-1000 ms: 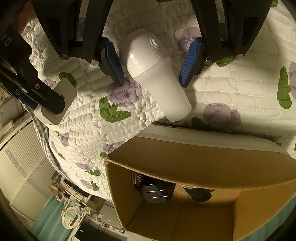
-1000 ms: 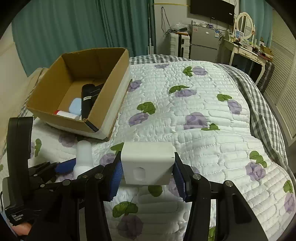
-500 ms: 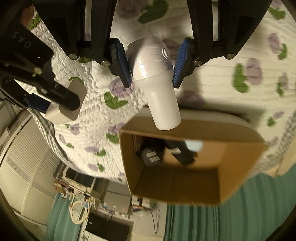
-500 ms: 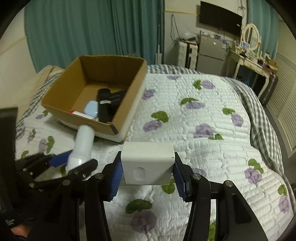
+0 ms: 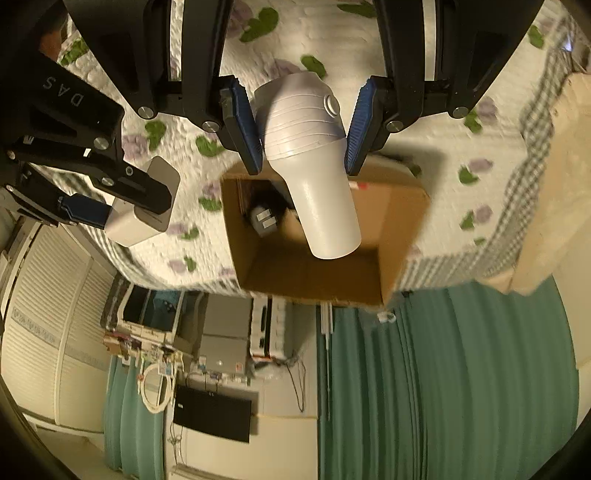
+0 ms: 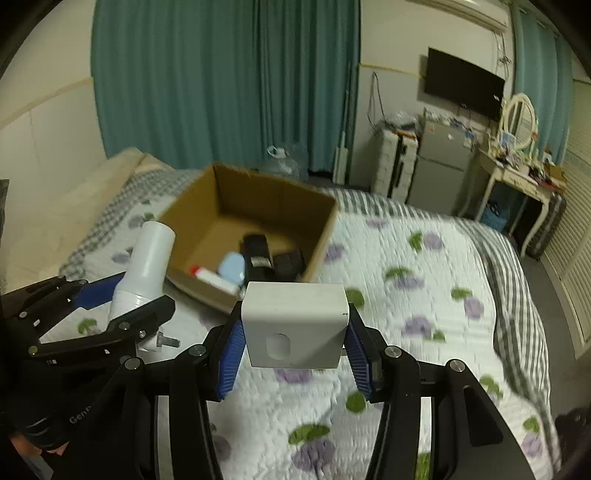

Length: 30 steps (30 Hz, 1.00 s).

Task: Organize rigid objects
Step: 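Lower the white device into the box with the left tool while the right tool drops the white cube in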

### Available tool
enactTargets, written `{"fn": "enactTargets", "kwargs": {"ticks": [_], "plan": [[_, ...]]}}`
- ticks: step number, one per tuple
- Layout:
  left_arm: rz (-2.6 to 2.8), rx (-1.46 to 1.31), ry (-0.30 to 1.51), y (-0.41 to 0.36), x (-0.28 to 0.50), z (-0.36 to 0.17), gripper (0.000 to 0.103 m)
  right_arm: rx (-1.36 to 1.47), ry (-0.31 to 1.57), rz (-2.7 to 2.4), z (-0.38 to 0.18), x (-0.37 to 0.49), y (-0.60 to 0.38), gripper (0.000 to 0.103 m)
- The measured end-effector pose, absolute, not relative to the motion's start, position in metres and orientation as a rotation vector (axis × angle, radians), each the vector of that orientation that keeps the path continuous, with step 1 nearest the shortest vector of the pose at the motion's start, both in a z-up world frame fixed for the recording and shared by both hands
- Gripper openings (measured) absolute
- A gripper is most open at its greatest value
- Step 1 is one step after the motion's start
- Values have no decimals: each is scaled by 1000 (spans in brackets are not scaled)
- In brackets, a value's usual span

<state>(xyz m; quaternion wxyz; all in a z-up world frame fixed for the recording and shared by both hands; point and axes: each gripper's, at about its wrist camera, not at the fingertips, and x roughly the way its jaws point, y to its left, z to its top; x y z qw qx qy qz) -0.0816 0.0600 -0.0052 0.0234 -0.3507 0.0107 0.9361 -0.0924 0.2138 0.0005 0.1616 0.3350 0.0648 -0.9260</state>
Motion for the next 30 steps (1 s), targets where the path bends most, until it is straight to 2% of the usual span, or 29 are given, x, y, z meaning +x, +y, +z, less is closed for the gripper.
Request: {"fn": "enactTargets", "kwargs": {"ticks": [9,14,24,30], "plan": [[2979,-998,43,31,-116,29,46,806,192,-2640,45,-123,187,50],[3004,-991,89,22,-148,33,46,775,189,-2624,48,-151,171,50],[2959,-1145,196,25,-213,-18,46,819,164,-2601,13,-210,155,50],[2922,-1235,199,28,-231,-54,47,883,117,-2590,-20,-234,165,50]]}}
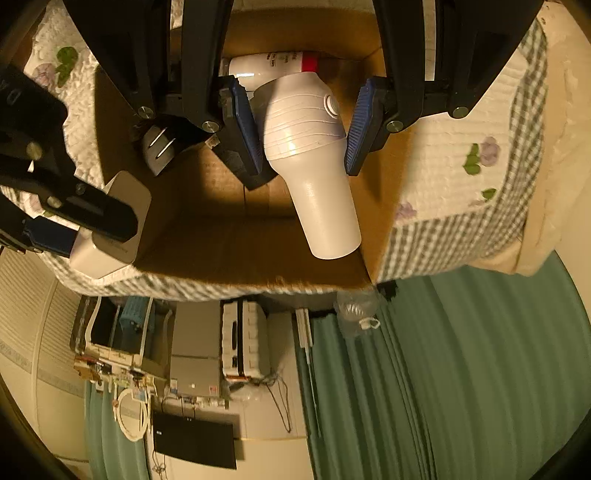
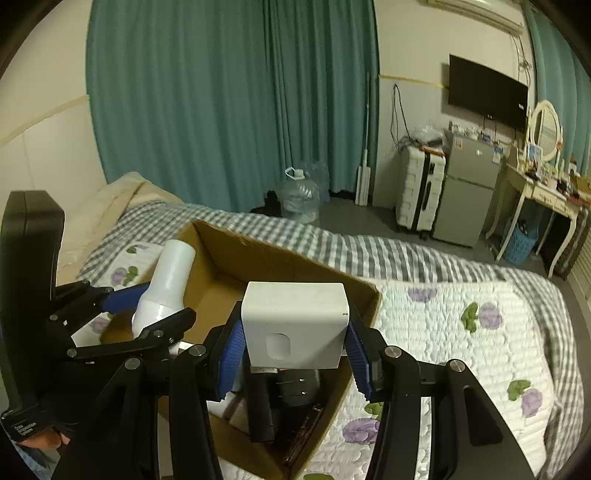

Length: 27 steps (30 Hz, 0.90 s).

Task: Organize rigid objects
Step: 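Lower the white device into the box with the left tool while the right tool drops the white cube in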

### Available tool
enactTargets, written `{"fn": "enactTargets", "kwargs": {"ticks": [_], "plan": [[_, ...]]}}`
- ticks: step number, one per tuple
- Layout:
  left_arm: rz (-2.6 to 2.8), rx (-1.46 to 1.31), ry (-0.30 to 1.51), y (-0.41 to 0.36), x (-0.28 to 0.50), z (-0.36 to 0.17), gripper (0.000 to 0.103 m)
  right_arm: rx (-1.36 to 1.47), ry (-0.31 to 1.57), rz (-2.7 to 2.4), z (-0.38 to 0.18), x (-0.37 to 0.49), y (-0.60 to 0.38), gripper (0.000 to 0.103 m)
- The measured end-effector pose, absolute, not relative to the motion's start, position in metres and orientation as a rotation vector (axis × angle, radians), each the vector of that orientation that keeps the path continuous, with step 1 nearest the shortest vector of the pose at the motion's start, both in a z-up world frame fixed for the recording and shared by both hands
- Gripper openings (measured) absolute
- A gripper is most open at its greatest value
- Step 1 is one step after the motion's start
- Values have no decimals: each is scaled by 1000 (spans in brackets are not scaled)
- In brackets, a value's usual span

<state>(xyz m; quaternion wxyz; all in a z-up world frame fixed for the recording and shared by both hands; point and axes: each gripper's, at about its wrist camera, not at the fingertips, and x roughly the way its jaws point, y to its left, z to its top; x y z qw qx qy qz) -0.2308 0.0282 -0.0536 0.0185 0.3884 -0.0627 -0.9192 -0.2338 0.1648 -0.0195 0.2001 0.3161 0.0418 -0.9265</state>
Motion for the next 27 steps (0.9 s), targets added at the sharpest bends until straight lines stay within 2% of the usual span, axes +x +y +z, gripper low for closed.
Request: {"fn": "enactTargets", "kwargs": {"ticks": [6,9,20,27], "plan": [[-2840,1196,-216,32,-237,-66,49,916,87,-2592,-34,-245,174,50],[-2835,1180,-239,34,-237,-65,58,912,94,-2589,-33,-246,173,50],[-2840,1045,-176,3,-228,-35,63,886,93,-2566,-20,-255,155,50],[-2846,990,-119,-15,-230,-32,63,960,121,-2520,-47,-284,120,50]]}}
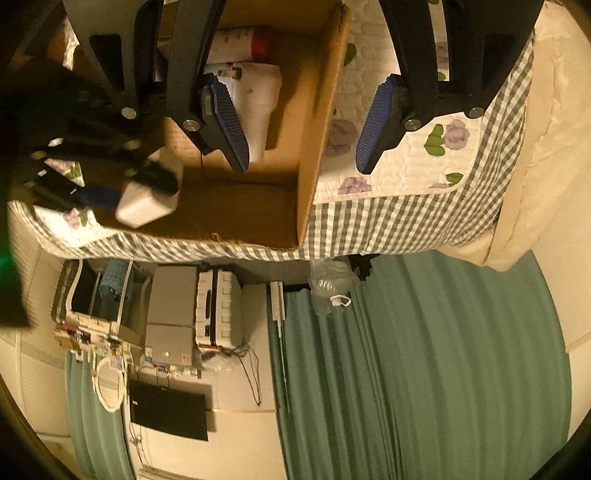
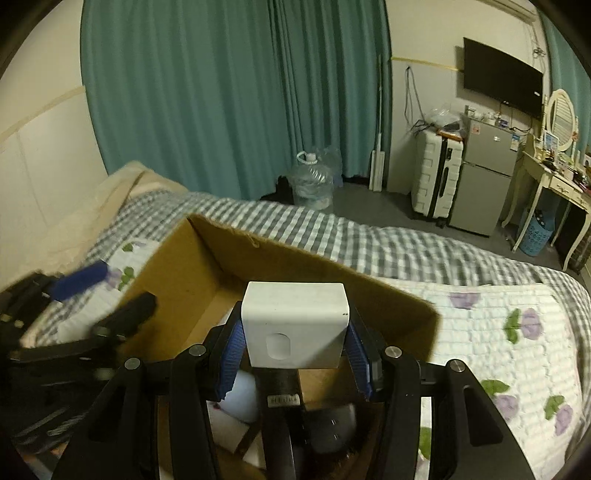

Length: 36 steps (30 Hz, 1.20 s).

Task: Organize rigid objects

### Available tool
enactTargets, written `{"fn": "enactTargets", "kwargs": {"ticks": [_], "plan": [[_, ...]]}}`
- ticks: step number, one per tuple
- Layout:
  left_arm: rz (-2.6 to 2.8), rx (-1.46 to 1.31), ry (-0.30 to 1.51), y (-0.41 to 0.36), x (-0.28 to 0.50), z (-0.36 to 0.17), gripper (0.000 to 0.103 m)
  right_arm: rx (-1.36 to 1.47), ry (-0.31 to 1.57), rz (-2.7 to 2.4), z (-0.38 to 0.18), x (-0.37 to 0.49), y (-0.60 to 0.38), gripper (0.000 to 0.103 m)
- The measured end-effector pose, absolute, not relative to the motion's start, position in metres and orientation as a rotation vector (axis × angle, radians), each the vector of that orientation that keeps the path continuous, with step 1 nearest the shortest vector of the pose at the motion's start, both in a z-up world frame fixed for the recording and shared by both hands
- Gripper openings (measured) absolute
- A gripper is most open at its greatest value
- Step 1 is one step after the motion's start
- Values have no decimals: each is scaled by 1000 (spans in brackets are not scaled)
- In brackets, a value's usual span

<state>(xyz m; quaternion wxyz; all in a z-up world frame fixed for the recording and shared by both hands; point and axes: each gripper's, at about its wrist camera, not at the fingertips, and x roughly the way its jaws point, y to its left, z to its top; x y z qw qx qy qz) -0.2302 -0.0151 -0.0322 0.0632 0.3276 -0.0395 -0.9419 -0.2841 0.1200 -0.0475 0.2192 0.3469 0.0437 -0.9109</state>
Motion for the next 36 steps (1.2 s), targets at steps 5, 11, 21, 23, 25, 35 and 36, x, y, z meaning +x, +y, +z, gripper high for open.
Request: {"fn": "enactTargets", "kwargs": {"ticks": [5,11,21,23,25,35,36], "plan": [[-2846,963,-141,-15,-233,-37,64,1014,162,-2525,-69,-297,109,50],[-2861,898,-132,-15,-221,-24,65,951,120,-2590,-58,-290,120,73],[-2903,615,-21,-24,-155,57,79,804,123,-2733,10,-231,146,95],[-2900,605,-12,-28,-144,69,79,758,153,-2776,29,-214,151,101],[-2902,579,-22,-28,-132,80,79,711,160,-2798,51,-194,156,103],[-2978,384,-103,-15,-62,120,80,545,207,-2913,120,-98,170,103],[-2993,377,-119,-12,-57,118,80,532,200,-2921,121,-88,171,103]]}}
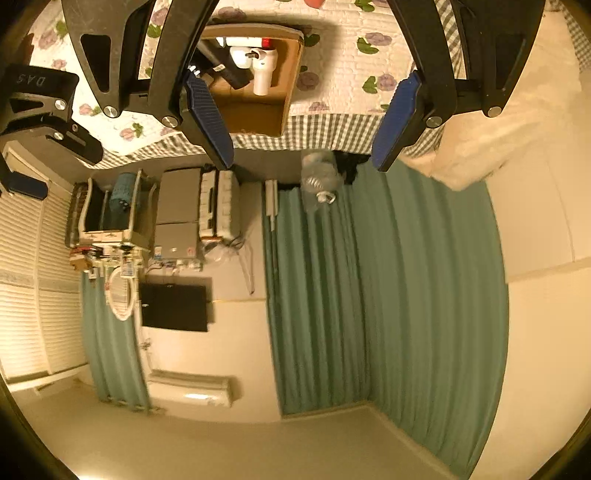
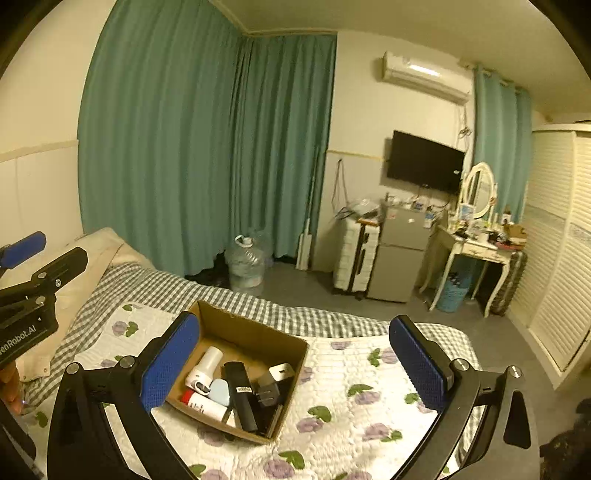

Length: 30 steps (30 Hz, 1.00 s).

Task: Organize rigid objects

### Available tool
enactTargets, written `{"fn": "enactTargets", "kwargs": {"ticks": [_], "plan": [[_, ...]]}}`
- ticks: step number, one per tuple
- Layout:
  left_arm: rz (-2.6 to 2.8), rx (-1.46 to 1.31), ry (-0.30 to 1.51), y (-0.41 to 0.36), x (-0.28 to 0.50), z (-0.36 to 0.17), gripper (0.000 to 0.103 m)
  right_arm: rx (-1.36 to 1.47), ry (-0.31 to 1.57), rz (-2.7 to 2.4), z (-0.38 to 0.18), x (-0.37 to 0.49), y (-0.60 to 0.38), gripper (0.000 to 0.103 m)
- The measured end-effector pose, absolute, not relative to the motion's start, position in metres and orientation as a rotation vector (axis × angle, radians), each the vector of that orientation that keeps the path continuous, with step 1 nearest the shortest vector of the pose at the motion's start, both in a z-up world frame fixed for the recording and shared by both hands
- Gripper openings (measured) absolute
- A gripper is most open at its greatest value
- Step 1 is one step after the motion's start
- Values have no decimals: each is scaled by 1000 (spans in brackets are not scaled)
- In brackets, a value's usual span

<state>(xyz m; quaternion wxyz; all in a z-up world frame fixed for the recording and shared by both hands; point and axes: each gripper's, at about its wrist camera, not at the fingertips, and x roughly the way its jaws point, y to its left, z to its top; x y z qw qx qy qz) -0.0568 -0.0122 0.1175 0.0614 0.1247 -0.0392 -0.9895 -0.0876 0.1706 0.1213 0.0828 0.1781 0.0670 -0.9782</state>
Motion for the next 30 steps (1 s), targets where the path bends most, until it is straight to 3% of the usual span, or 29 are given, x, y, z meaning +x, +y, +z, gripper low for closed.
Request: {"fn": "enactTargets", "kwargs": {"ticks": [7,14,30], "plan": [[-3009,466,-89,-15,-46,60,80,565,68,-2900,83,-62,176,103],[-2945,610,-78,-18,-60,-2,80,507,115,-2909,17,-63,167,103],[-2953,601,-63,-20,-55,-6,80,604,88,-2904,-16,-77,163,103]]}}
